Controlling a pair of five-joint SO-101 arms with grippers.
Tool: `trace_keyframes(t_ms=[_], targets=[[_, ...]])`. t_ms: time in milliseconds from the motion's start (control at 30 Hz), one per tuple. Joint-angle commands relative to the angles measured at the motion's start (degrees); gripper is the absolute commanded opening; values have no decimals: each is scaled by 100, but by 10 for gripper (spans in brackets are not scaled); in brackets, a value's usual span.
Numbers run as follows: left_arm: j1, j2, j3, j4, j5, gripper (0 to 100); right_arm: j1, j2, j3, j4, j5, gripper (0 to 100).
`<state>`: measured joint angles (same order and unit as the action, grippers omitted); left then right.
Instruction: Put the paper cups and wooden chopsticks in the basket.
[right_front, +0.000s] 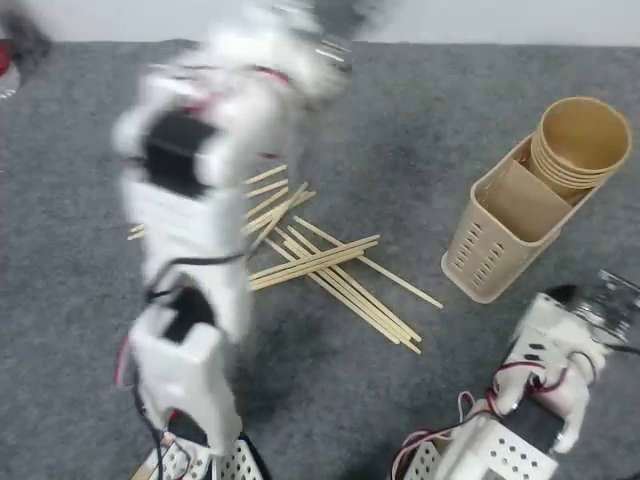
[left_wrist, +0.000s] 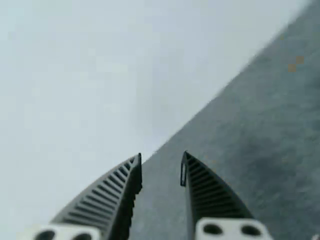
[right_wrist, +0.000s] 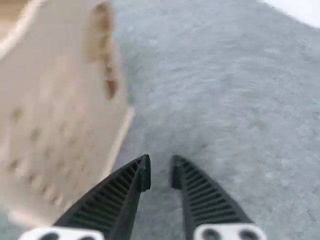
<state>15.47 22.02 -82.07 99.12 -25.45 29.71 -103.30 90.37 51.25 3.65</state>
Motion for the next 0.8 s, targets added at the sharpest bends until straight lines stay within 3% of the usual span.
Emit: trace_keyframes(t_ms=[0, 233, 367, 533, 767], targets=[[-1160, -1231, 1429, 193, 158, 123, -831, -57, -440, 251, 642, 154], [-1477, -4079, 5736, -123, 114, 122, -1947, -31, -1723, 980, 1037, 159], [-2602, -5653, 8418, -1714, 132, 122, -3073, 295, -2954, 1719, 1240, 159], [-3886, -7033, 11538, -3516, 141, 122, -4286, 1895, -4053, 2132, 1591, 159], [-4079, -8088, 14237, -4659, 158, 122, -5824, 4347, -5609, 2782, 2462, 159]])
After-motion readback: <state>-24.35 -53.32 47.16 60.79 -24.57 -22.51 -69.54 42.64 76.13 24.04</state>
